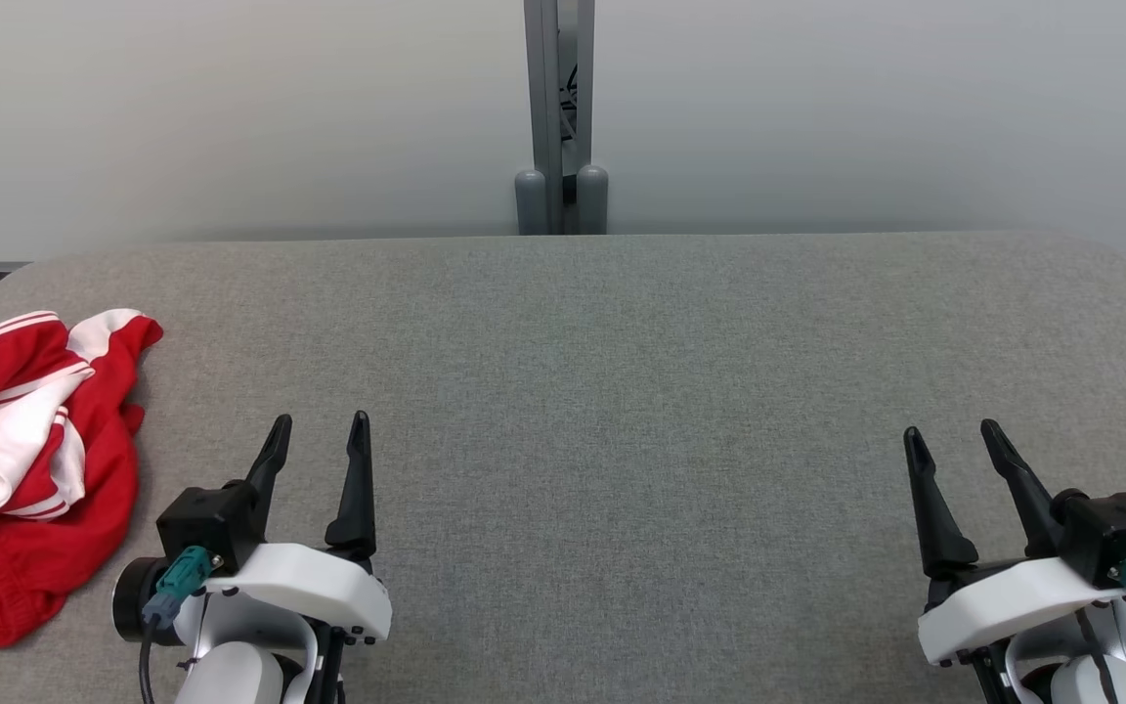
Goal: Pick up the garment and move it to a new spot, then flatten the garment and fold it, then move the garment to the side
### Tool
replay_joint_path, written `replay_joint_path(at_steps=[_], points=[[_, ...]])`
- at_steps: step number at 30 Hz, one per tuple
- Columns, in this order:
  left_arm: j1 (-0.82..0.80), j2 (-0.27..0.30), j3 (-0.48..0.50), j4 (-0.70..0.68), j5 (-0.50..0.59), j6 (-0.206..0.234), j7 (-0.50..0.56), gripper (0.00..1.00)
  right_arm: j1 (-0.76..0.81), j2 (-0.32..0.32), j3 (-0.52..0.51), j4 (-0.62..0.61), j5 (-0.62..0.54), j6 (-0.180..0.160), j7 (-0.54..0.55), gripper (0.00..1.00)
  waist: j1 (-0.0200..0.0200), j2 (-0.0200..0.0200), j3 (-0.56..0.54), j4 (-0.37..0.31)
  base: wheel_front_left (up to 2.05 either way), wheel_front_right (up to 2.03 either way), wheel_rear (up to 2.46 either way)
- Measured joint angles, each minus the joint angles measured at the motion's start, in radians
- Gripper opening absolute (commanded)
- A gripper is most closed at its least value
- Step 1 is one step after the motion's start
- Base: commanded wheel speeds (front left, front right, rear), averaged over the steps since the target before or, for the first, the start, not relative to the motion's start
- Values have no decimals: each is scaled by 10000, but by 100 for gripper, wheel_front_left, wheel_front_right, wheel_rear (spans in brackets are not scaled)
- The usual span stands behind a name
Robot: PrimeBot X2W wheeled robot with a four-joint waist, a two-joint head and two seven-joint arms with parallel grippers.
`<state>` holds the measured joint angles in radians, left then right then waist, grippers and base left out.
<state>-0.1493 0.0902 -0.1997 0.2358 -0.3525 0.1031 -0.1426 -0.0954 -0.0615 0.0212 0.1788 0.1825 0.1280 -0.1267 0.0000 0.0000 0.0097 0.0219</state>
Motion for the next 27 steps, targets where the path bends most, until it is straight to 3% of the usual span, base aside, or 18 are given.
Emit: replay_joint_path(at_steps=[20, 27], points=[[-12, 211, -29, -268, 1152, 299, 454, 100, 234, 125, 12, -92, -1120, 15, -479, 100, 0, 0, 73, -83, 0, 0, 0], [-16, 207, -71, -257, 1124, 313, 502, 100, 236, 130, -125, -102, -888, 15, -485, 100, 0, 0, 116, -83, 0, 0, 0]])
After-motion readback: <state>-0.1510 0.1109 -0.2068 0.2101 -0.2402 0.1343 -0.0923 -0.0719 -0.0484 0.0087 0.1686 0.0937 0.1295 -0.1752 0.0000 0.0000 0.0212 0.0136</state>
